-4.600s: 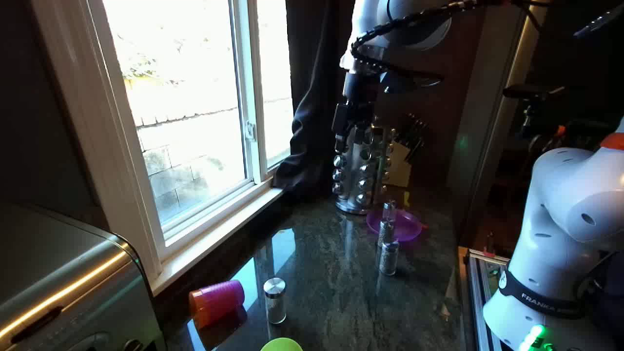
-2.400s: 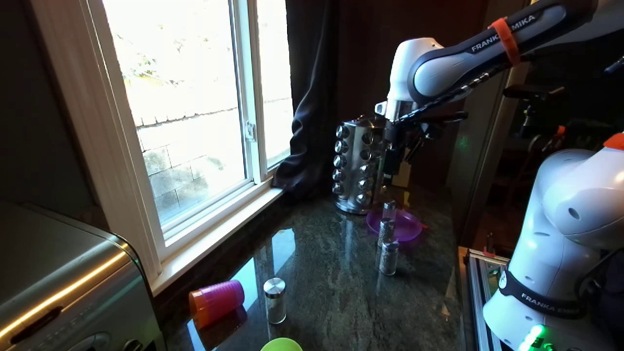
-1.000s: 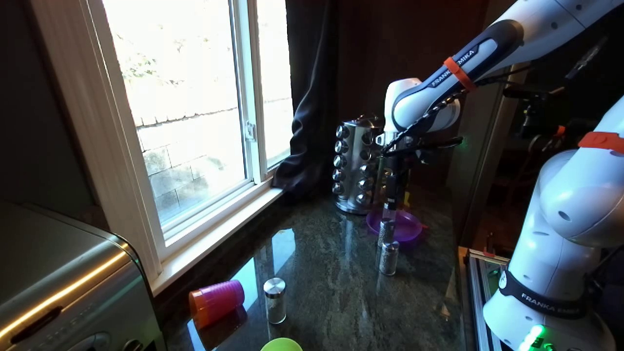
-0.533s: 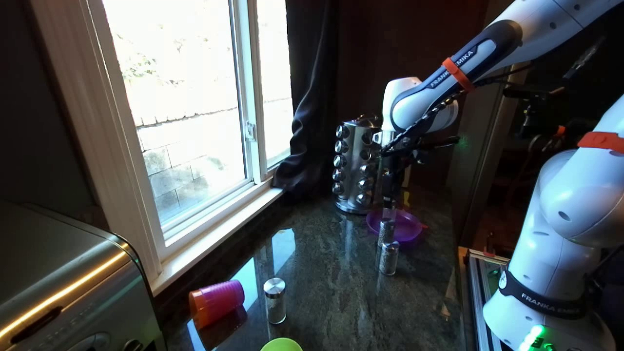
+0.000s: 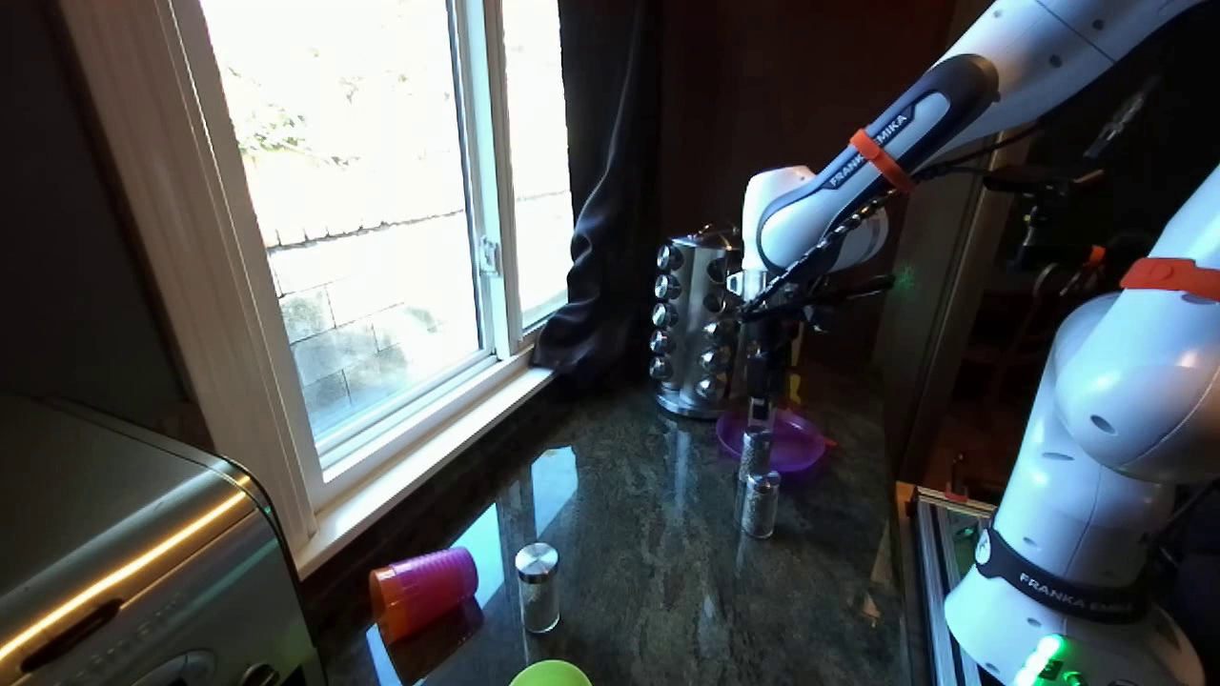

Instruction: Put the spice bottle on the rack

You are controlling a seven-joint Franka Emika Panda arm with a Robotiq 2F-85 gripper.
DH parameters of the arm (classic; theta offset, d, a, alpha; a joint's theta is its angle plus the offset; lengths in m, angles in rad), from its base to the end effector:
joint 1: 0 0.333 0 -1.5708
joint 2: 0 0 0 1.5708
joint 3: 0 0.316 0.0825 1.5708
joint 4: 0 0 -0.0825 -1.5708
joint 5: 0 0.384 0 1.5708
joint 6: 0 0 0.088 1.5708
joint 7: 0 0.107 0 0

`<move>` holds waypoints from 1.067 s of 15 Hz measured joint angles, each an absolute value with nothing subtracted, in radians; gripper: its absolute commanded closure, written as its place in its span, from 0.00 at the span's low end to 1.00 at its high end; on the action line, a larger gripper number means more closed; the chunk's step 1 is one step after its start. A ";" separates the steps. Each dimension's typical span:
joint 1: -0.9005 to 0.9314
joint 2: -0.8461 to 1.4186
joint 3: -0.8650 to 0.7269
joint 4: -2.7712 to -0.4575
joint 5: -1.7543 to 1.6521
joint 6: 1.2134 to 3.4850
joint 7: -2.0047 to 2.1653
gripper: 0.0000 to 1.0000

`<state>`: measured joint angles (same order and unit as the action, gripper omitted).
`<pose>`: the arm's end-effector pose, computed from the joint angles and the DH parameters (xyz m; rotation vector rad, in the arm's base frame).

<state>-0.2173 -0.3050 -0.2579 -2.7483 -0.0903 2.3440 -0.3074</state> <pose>0.3320 -0.1647 0.2994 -3.0813 0.1321 0.1427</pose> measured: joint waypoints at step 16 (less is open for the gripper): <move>-0.156 -0.150 -0.237 -2.748 -0.066 2.502 -0.363 0.31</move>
<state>-0.1564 -0.1495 -0.2369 -2.7480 -0.0662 2.5015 -0.3633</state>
